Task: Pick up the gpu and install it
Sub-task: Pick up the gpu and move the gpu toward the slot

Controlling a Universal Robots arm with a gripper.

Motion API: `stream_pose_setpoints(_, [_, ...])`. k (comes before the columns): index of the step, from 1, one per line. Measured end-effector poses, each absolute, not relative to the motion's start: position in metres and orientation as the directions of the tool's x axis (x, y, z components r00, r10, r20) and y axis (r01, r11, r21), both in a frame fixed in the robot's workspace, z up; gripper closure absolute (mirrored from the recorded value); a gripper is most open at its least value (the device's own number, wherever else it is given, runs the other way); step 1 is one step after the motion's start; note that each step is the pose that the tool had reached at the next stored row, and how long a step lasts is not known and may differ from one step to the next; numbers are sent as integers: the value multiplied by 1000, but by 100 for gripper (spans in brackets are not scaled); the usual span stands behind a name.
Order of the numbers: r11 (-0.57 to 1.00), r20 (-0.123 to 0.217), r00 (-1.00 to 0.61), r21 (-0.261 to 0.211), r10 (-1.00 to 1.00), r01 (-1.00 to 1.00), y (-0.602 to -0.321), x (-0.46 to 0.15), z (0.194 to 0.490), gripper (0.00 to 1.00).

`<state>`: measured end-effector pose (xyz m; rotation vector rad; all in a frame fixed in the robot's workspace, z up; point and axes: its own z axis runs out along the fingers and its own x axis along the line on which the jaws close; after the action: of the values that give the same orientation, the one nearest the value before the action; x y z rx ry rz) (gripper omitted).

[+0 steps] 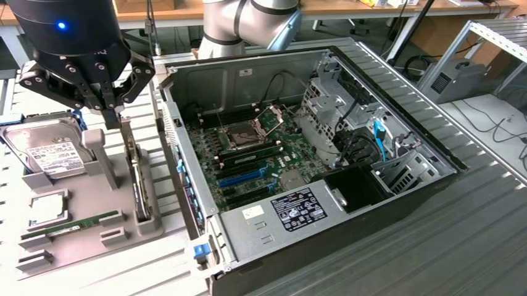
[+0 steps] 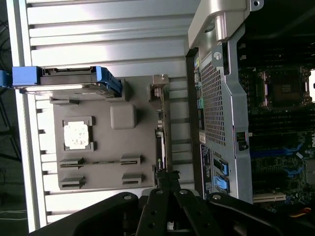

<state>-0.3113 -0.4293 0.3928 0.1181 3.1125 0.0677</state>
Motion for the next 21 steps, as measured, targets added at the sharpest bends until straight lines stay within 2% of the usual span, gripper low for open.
stream_pose_setpoints(1, [996,-24,-997,44,76,75,-429,-311,393,89])
stream_pose_setpoints(6, [996,-24,-997,44,76,75,-429,-311,393,58])
stream_pose_setpoints(8, [996,-24,-997,44,76,75,-429,-311,393,58])
stream_pose_setpoints(9, [996,-24,-997,44,76,75,-429,-311,393,52])
stream_pose_setpoints(21, [996,-25,-997,44,76,75,-429,-311,391,52])
